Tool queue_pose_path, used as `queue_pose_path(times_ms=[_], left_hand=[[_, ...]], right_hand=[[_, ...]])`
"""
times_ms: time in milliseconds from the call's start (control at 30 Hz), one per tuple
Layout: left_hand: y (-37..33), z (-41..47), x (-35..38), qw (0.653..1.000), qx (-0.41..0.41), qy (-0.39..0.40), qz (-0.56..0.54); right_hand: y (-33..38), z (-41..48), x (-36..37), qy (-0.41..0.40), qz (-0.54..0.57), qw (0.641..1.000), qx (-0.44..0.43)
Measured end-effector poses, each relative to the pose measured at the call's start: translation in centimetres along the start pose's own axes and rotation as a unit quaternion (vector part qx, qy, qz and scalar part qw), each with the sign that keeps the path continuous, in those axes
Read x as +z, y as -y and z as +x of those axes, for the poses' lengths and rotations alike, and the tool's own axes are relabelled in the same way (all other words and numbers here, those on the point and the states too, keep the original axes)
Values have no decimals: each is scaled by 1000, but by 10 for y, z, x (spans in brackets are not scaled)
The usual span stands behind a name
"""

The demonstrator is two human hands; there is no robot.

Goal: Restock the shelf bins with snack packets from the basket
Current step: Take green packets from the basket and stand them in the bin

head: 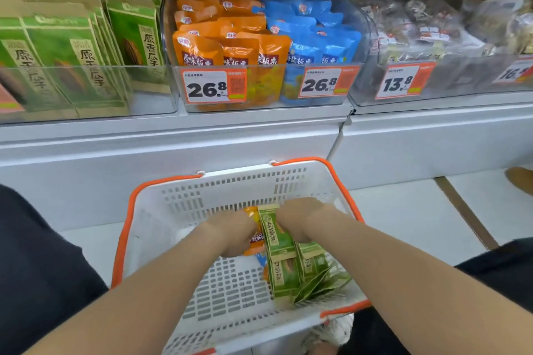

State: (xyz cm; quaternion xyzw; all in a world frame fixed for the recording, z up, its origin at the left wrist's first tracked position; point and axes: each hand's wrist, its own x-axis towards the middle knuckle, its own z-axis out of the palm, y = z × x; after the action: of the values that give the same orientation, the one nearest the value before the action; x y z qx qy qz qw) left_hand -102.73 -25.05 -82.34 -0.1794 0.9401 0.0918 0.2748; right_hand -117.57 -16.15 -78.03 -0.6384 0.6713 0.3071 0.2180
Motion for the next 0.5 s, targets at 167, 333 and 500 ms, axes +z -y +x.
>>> queue_pose_path(times_ms=[167,333,500], left_hand=[[-19,13,20,997,7,64,31],[-29,26,25,997,22,64,46],[-28,35,28,997,17,69,27]], right_hand=[[-3,14,61,10,-84,996,-18],[3,27,98,101,-261,959,-41],[-1,34,102,110,-230,965,-58]])
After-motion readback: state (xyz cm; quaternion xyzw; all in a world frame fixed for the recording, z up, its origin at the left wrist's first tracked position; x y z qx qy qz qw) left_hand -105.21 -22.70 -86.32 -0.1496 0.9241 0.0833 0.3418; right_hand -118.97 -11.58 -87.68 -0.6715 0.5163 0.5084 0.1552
